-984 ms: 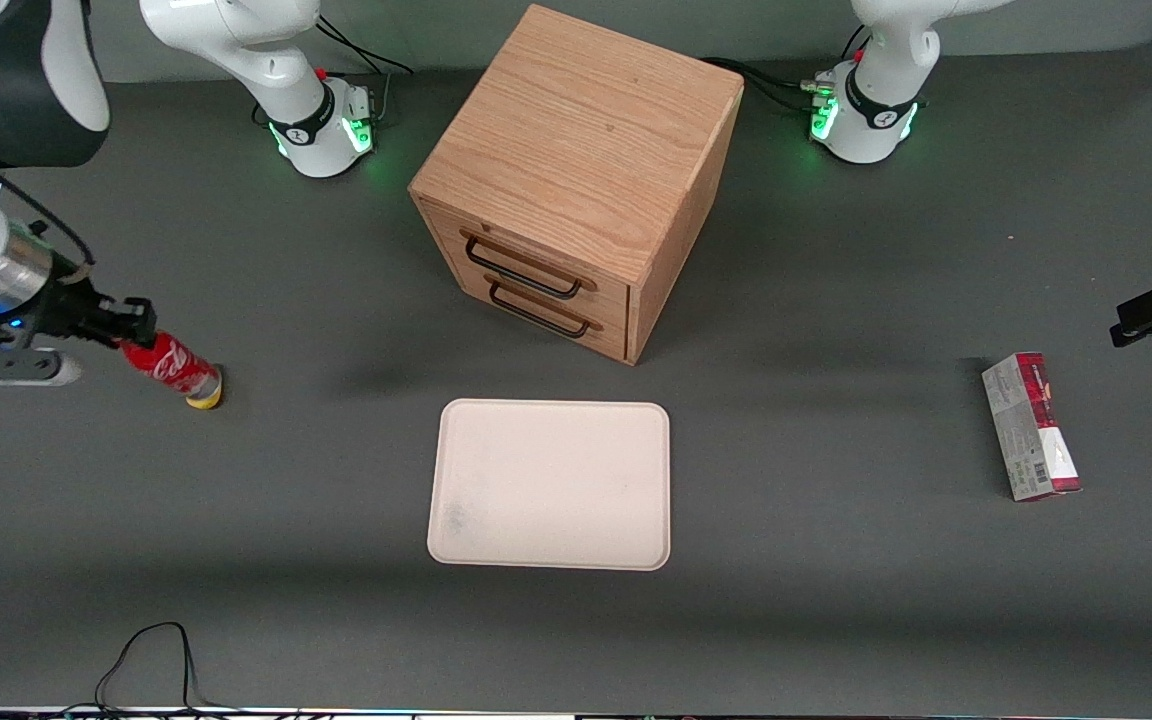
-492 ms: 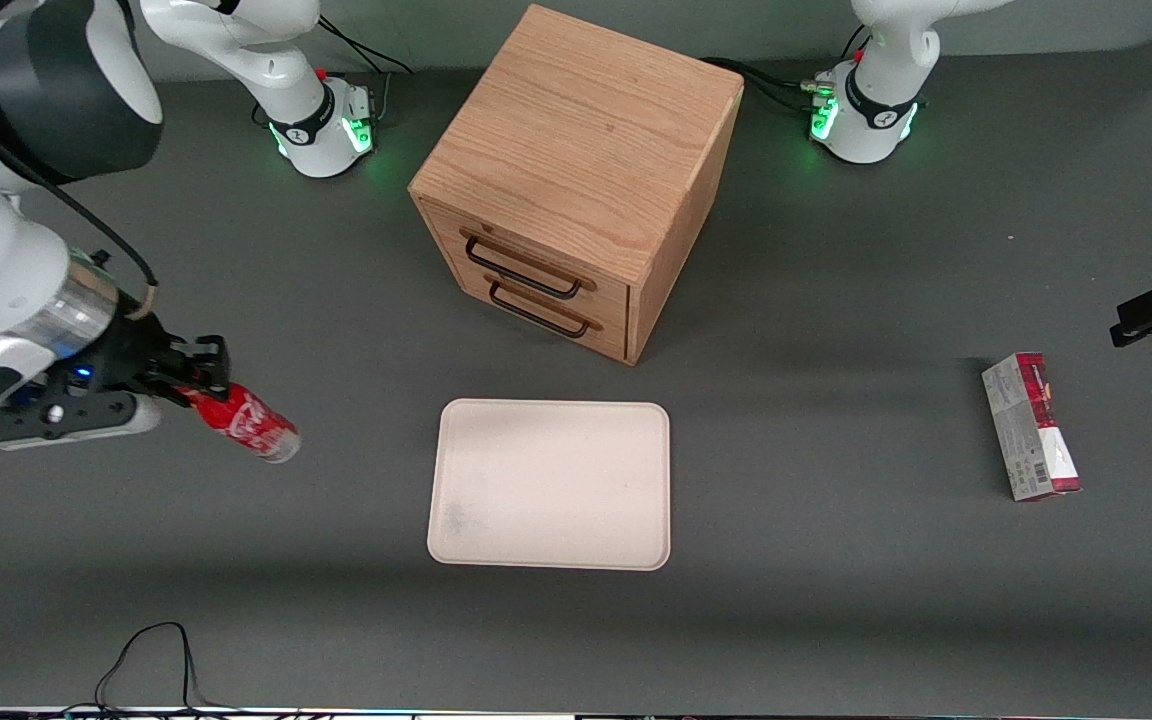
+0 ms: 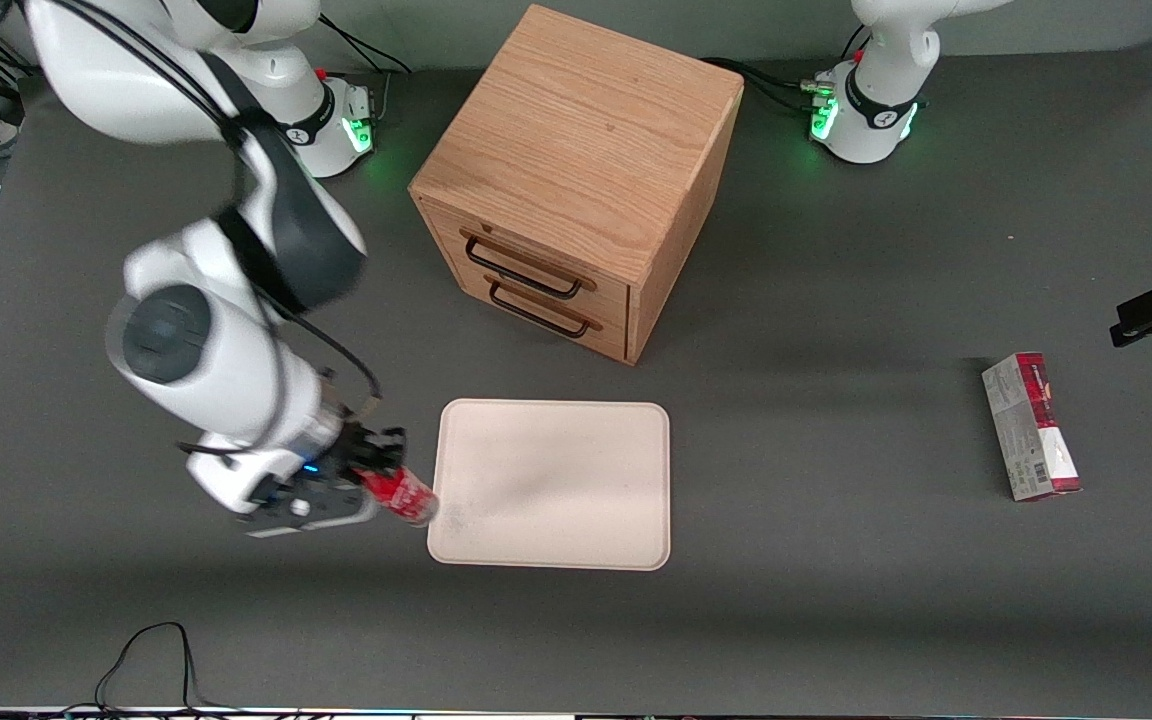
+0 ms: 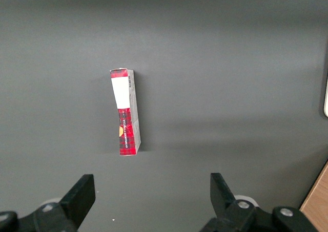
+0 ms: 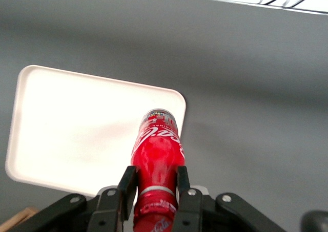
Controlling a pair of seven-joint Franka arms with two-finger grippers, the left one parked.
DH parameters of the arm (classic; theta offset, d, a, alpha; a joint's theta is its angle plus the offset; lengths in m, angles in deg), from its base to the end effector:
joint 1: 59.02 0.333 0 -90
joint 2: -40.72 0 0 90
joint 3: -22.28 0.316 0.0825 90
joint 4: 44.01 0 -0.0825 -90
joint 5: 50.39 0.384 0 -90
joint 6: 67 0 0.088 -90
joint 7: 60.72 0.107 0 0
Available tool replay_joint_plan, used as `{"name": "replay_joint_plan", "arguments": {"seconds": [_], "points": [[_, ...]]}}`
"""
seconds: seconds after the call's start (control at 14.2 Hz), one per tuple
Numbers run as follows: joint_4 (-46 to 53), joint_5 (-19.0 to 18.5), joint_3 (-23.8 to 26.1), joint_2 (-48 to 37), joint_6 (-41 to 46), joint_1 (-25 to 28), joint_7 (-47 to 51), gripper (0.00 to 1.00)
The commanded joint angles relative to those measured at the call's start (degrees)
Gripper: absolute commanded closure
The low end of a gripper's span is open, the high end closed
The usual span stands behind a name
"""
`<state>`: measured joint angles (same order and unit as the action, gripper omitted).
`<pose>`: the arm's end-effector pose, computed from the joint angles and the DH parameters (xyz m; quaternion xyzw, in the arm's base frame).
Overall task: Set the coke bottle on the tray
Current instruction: 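Carry the bottle with the right gripper over the tray's corner, then lower the bottle onto the tray and open the right gripper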
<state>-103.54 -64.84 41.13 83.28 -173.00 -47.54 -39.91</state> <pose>0.7035 0.2916 0.4260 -0.9965 -0.0651 -0.0512 0.0081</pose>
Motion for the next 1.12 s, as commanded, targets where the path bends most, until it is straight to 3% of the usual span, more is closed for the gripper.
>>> {"name": "replay_joint_plan", "arguments": {"seconds": [0.0, 0.28, 0.49, 0.84, 0.91, 0.98, 1.05], "points": [[3.6, -3.6, 0.3, 5.1, -2.5, 1.2, 2.2, 1.0], [3.1, -7.3, 0.1, 8.7, -3.2, 1.4, 1.3, 1.0], [1.3, -7.3, 0.0, 8.9, -8.3, 1.4, 2.6, 1.0], [-0.4, -7.3, 0.0, 9.0, -8.8, 1.3, 2.4, 1.0], [-0.4, -7.3, 0.0, 8.9, -8.9, 1.3, 2.6, 0.63], [-0.8, -7.3, -0.1, 8.9, -9.1, 1.4, 3.2, 0.06], [-0.9, -7.3, -0.1, 8.9, -10.7, 1.4, 6.3, 0.0]]}}
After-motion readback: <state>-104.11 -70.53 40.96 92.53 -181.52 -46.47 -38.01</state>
